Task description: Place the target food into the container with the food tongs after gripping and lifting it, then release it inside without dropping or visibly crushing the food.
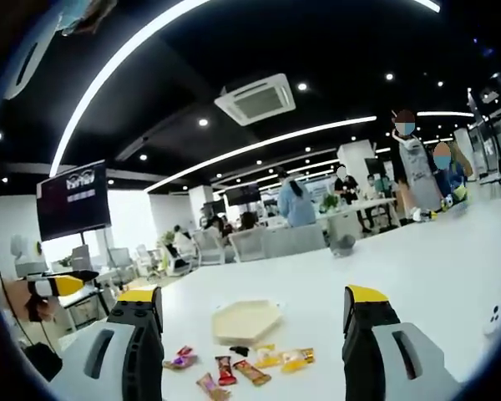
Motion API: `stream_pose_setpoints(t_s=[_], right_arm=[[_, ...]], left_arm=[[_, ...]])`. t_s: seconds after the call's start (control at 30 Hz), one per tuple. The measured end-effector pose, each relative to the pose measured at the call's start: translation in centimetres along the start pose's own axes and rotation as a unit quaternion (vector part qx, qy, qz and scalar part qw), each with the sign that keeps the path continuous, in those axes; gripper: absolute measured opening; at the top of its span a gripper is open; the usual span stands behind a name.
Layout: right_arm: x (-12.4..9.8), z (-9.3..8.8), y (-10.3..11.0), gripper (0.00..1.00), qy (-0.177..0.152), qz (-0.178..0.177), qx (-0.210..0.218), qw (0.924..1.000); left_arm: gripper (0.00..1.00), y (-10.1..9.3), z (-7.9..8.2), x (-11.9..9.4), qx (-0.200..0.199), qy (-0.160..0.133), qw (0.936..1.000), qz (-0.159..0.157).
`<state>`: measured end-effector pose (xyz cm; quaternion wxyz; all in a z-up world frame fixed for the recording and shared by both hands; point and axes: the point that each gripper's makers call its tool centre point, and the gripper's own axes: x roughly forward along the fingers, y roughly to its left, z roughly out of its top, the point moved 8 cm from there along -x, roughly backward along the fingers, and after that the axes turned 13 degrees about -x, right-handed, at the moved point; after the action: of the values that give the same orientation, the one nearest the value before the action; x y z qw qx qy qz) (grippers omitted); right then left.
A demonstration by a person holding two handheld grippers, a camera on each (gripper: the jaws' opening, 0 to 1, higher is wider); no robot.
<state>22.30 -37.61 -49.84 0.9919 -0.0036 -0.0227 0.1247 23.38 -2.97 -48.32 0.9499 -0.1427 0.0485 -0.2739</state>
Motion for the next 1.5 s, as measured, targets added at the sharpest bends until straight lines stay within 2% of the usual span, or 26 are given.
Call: stream_pose_setpoints(t_s=[0.77, 0.97, 1.07, 1.1, 1.23, 1.3, 1.5], right_arm=[[0.3, -0.3, 0.5, 0.90, 0.009, 0.004, -0.001, 0.9999], [0.1, -0.4, 0.5, 0.90, 0.012, 0.005, -0.003, 0.9999], [0.1, -0.5, 0.5, 0.89, 0.015, 0.006, -0.002, 0.9999], [0.0, -0.5, 0.6, 0.89, 0.015, 0.007, -0.001, 0.9999], [-0.1, -0.7, 0.9, 0.89, 0.018, 0.011, 0.001, 0.9998], [-0.2, -0.8, 1.0, 0.89, 0.020, 0.013, 0.001, 0.9997], [-0.8, -1.0, 1.3, 0.88, 0.026, 0.016, 0.003, 0.9995]], left_arm=[[0.90, -0.4, -0.8, 0.4, 0.020, 0.028, 0.9992, -0.020], [0.83, -0.9, -1.5, 0.5, 0.028, 0.059, 0.9973, -0.033], [0.74, -1.0, -1.8, 0.4, 0.037, 0.073, 0.9961, -0.033], [0.71, -0.9, -2.4, 0.3, 0.057, 0.097, 0.9931, -0.032], [0.64, -1.1, -3.6, 0.3, 0.081, 0.136, 0.9859, -0.054], [0.63, -1.2, -3.9, 0.4, 0.094, 0.148, 0.9822, -0.067], [0.58, -1.2, -5.2, 0.5, 0.105, 0.173, 0.9767, -0.072]])
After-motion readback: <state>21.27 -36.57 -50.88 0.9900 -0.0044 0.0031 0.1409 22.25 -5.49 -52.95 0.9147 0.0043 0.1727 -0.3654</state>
